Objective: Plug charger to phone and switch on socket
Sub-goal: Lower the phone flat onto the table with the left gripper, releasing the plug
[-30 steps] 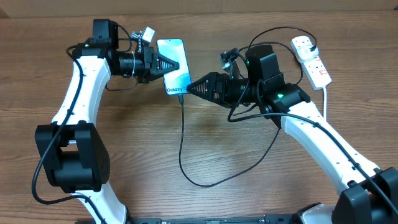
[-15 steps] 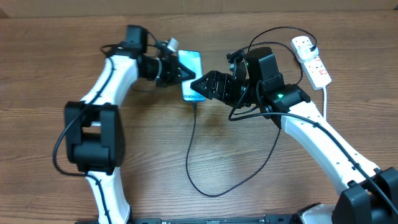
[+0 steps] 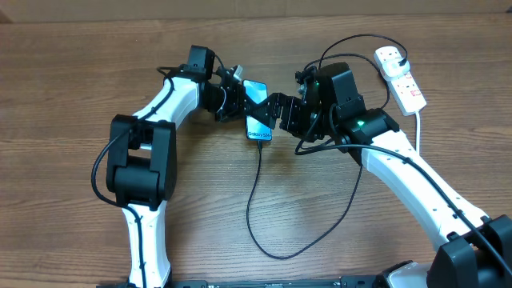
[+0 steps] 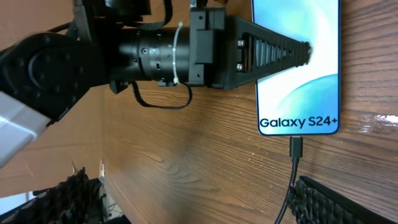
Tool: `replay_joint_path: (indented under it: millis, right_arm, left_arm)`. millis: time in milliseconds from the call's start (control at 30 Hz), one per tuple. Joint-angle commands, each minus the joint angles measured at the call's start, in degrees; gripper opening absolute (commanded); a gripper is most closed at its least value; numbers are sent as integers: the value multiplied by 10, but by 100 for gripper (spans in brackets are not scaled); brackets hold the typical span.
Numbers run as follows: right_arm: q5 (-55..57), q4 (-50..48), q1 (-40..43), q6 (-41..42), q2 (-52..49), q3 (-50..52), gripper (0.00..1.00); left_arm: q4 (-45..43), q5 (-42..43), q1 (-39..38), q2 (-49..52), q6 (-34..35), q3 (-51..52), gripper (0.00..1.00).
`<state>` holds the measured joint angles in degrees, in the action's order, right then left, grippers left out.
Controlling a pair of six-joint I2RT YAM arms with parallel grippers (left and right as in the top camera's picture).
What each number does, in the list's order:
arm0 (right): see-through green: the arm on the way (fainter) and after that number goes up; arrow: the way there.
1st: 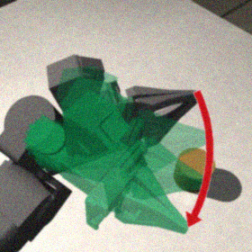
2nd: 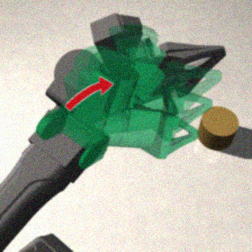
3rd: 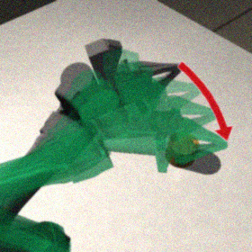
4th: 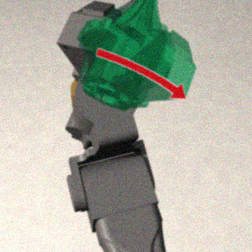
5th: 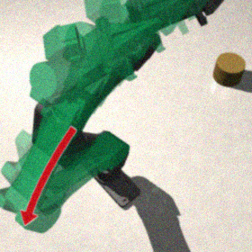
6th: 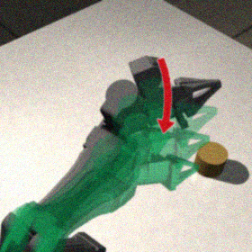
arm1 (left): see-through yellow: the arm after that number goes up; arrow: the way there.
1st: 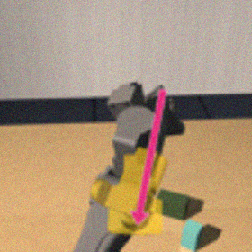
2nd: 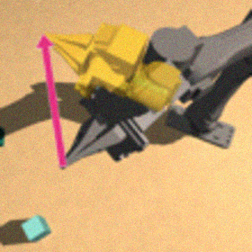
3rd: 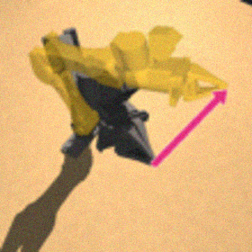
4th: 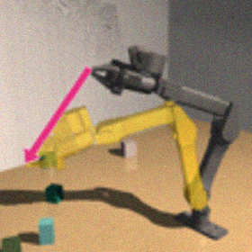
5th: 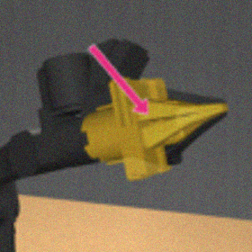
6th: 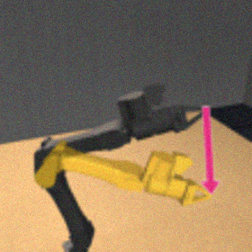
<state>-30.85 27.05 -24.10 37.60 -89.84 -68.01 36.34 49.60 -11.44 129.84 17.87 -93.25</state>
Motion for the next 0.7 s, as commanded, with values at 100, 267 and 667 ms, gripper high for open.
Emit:
replay_joint_path:
  millis: [100, 267, 667]
  right_arm:
    - [8, -1, -2, -4, 0, -8, 100]
    - [8, -1, -2, -4, 0, -8, 100]
    - [9, -1, -2, -4, 0, -8, 100]
  left_arm:
    - [-9, 9, 3, 9, 4, -5, 4]
    - [-10, 7, 3, 9, 4, -5, 4]
    - [13, -50, 3, 10, 32, -5, 5]
